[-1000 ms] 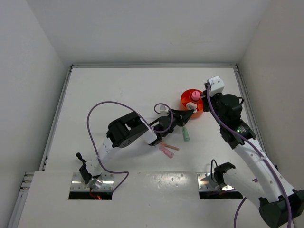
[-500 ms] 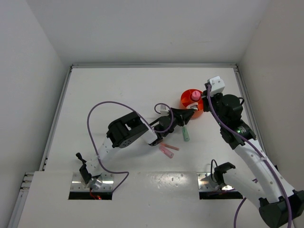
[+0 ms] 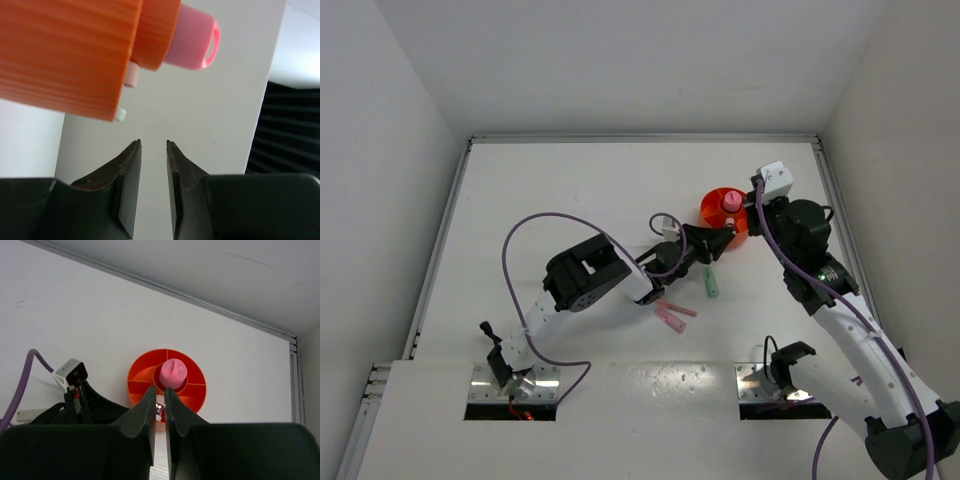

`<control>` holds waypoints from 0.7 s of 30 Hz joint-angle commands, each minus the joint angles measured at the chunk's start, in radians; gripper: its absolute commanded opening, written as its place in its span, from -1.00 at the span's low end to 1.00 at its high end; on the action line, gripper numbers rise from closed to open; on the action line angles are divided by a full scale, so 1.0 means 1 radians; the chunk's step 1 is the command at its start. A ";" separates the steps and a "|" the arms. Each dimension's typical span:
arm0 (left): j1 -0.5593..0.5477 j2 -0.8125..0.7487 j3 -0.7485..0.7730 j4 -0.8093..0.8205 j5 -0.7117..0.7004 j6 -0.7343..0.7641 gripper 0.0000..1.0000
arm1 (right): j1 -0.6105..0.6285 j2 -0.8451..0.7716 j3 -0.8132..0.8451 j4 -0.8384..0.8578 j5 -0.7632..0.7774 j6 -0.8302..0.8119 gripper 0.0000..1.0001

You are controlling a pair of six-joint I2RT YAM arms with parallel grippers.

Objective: Sort the stationery into containers
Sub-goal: Pick up the pen from the center of the board.

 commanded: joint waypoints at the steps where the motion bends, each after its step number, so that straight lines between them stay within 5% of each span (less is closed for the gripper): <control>1: -0.018 -0.111 -0.031 0.253 0.065 0.021 -0.36 | -0.004 -0.022 -0.013 0.050 0.019 -0.013 -0.76; 3: -0.018 -0.166 -0.106 0.240 0.089 0.063 -0.41 | -0.004 -0.031 -0.013 0.050 0.019 -0.013 -0.58; 6: -0.018 -0.295 -0.218 0.217 0.135 0.123 -0.52 | -0.004 -0.031 -0.013 0.050 0.019 -0.013 0.05; 7: -0.018 -0.335 -0.249 0.197 0.153 0.146 -0.67 | -0.004 -0.031 -0.013 0.050 0.008 -0.013 0.37; 9: -0.004 -0.494 -0.316 0.038 0.271 0.292 -0.95 | -0.004 -0.040 -0.013 0.041 -0.017 -0.022 0.50; 10: 0.028 -0.557 -0.317 -0.079 0.322 0.375 -1.00 | -0.004 -0.040 -0.013 0.041 -0.030 -0.023 0.45; 11: 0.042 -0.693 -0.317 -0.412 0.350 0.605 -1.00 | -0.004 -0.040 -0.013 0.027 -0.046 -0.023 0.26; 14: 0.036 -0.855 -0.147 -1.069 0.071 1.004 -1.00 | -0.004 -0.030 -0.001 -0.026 -0.128 -0.041 -1.00; 15: 0.025 -0.881 -0.101 -1.396 -0.064 1.157 -0.87 | -0.004 -0.017 -0.001 -0.048 -0.212 -0.041 -1.00; 16: 0.025 -0.909 -0.052 -1.501 -0.219 1.210 -0.62 | -0.004 0.003 0.025 -0.073 -0.262 -0.074 -1.00; 17: 0.063 -0.909 -0.035 -1.677 -0.243 1.229 0.19 | 0.005 0.029 0.040 -0.150 -0.317 -0.091 -0.39; 19: 0.108 -0.918 -0.024 -1.766 -0.230 1.276 0.49 | 0.025 0.162 0.113 -0.258 -0.487 -0.180 0.49; 20: 0.140 -0.927 -0.024 -1.791 -0.221 1.287 0.67 | 0.025 0.221 0.149 -0.312 -0.544 -0.202 0.75; 21: 0.154 -0.937 -0.024 -1.830 -0.221 1.287 0.70 | 0.025 0.283 0.187 -0.418 -0.617 -0.223 0.72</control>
